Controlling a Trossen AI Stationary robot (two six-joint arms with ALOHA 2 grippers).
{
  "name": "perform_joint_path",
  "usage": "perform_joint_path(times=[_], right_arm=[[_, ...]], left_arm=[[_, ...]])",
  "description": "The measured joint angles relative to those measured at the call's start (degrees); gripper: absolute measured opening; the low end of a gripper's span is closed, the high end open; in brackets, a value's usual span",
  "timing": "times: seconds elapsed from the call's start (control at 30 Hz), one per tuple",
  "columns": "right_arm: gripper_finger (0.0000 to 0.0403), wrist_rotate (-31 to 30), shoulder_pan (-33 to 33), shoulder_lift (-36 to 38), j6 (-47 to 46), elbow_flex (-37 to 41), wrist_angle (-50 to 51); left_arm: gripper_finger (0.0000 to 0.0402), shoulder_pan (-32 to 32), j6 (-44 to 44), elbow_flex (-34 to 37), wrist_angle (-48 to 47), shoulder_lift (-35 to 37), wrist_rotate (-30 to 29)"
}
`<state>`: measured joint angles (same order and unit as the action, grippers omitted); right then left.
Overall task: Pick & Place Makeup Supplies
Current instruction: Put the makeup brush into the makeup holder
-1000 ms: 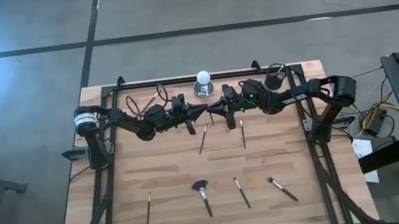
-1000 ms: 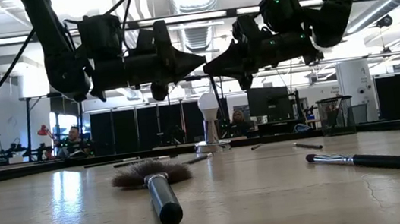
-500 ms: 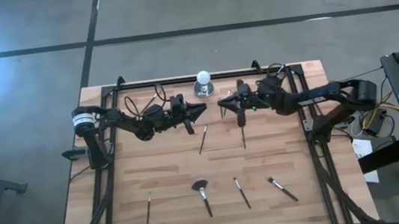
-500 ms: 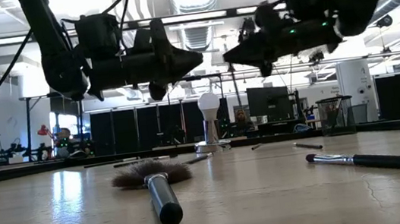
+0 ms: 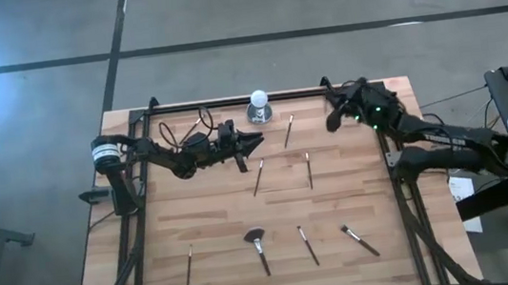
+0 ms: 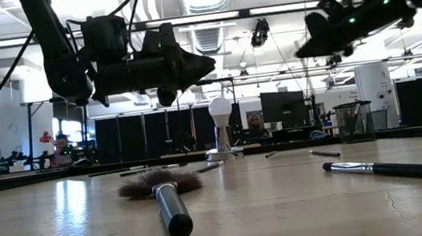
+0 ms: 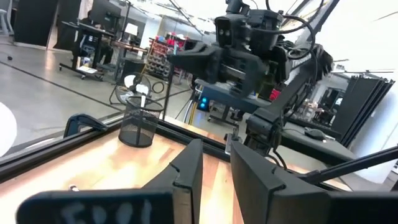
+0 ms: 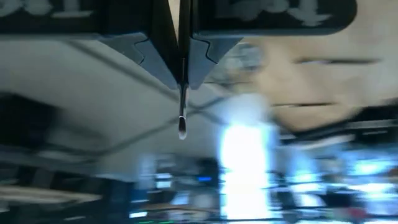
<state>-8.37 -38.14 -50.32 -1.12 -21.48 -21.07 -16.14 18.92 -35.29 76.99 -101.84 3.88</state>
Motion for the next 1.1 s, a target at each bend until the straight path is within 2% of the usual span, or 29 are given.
perform_joint_path(times=[0.13,0.27,0.37,0.47,0.73,1.1], right_arm=[[0.0013,-5.2,-6.7,3.3,0.9,1.1,0.7],[0.0013,-5.4,-14.2,2.6,0.9,2.1,-1.8],[0.0013,-3.3,-17.7,0.4,0.7,2.2,-5.9],[0.0013,-3.0,-17.7,-2.2,0.5,1.8,-7.9],[0.0013,-8.3,-17.3,-9.0,1.8,0.5,-10.3],[0.0013,-11.9,-17.2,-13.7,2.0,0.5,-14.7]], left_arm=[[0.0075,0.0,0.0,0.0,0.0,0.0,0.0],[0.0075,0.0,-0.3,0.0,0.0,0.0,0.0],[0.0075,0.0,-0.4,0.0,0.0,0.0,0.0],[0.0075,0.0,-0.6,0.0,-0.1,0.0,0.0],[0.0075,0.0,-0.8,0.0,-0.8,0.0,0.0],[0.0075,0.0,-1.2,0.0,-1.6,0.0,0.0]])
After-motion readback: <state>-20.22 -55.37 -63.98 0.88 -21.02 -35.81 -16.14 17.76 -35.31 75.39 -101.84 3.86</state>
